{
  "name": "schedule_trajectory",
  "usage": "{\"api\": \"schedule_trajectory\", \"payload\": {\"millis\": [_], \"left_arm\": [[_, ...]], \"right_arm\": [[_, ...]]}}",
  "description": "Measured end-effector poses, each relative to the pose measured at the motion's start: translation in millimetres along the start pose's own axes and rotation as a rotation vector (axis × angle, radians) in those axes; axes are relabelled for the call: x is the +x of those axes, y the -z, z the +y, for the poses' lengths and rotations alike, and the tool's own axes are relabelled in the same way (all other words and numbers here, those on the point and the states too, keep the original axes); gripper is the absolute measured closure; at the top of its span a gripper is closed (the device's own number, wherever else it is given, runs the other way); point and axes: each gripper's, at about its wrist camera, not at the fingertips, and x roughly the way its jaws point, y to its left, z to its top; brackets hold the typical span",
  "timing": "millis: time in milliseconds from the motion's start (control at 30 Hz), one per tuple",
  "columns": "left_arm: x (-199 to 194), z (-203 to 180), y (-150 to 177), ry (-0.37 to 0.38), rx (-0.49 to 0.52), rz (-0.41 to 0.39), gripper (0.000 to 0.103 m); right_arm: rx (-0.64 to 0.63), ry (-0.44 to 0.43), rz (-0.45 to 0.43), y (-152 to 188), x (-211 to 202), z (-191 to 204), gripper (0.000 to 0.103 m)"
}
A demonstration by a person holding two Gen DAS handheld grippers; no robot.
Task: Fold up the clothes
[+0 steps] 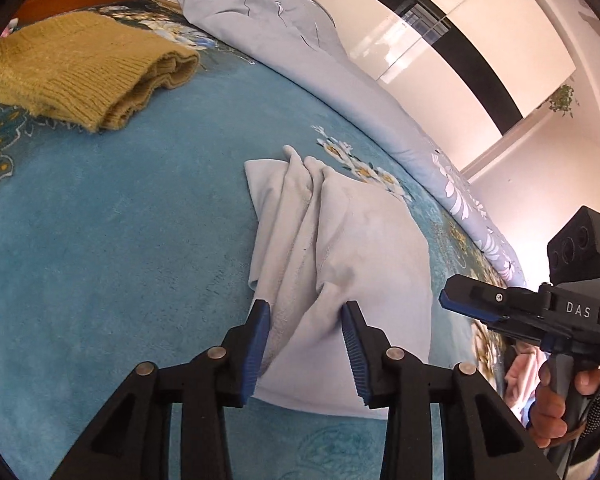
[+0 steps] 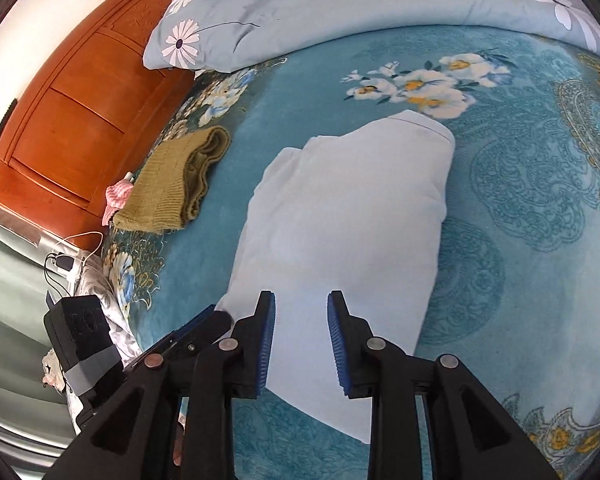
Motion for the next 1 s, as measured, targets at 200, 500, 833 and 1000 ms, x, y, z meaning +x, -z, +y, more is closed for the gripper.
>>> {"api": "schedule_trajectory", "payload": {"millis": [200,500,833,1000], "left_arm": [[2.3,-3.4,6.1,0.032,0.053,-0.052,0.087],[12.5,18.6,1.4,0.123,0.03,0.015,0.086],[15.5,30.6,2.2,0.208,-0.034,0.073,0.089],[-4.1,39.2,-0.4,0.289,-0.071,0.012,0.094]], "right_arm": [[-0.028,0.014,0.015,-26.7,15.4,4.3,0.068],[-0.033,0.2,0.113,-75.6,87.8,35.0,0.068],[-0.041,0.375,0.178,-84.7,118.1,41.9,0.088],[-0.035,0.313,0.145,-90.7,100.3,54.5,0.098]]}}
